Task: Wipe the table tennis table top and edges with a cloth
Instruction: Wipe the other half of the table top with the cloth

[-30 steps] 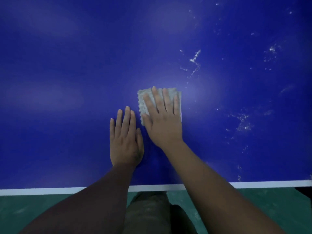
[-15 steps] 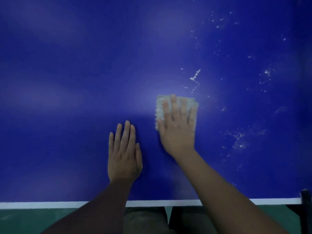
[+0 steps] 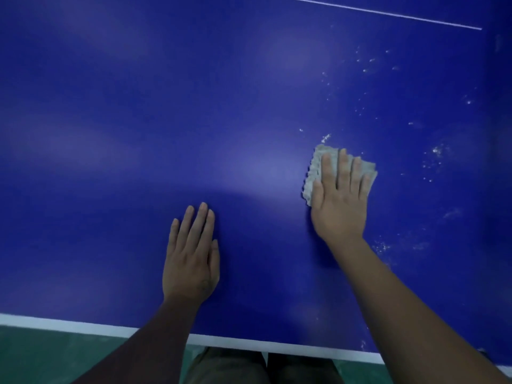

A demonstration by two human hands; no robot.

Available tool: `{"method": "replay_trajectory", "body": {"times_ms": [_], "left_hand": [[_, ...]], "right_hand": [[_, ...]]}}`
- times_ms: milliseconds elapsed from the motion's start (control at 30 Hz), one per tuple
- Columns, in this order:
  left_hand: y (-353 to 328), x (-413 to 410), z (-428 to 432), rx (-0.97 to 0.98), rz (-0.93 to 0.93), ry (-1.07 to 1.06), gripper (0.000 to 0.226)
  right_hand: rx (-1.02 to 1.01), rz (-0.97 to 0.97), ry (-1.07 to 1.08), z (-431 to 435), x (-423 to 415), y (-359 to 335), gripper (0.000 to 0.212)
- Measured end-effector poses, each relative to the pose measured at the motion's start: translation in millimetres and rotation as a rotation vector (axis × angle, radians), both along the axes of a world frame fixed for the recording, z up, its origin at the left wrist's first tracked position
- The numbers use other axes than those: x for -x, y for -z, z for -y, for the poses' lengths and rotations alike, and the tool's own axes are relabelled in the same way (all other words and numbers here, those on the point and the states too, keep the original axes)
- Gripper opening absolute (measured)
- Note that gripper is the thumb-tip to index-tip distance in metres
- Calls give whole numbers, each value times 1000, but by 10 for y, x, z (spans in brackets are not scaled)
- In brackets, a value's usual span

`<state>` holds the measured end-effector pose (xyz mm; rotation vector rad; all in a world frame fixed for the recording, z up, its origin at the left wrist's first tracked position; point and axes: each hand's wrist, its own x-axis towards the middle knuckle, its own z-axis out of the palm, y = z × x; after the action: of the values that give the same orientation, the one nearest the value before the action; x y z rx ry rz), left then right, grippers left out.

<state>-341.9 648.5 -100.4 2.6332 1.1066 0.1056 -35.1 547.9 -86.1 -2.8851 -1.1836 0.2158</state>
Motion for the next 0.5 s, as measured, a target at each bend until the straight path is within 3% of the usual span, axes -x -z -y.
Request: {"method": "replay_trajectory", "body": {"times_ms": [233, 333, 500], "left_hand": [[-51, -209, -15, 30, 81, -86, 57], [-83, -712, -171, 24, 171, -155, 56], [-61, -1903, -686, 19, 204, -236, 58]], "right_hand": [[-149, -42, -315, -978, 191, 35, 59], [-194, -38, -247, -1118, -139, 90, 60], [-114, 16, -53, -532, -830, 86, 64]]}}
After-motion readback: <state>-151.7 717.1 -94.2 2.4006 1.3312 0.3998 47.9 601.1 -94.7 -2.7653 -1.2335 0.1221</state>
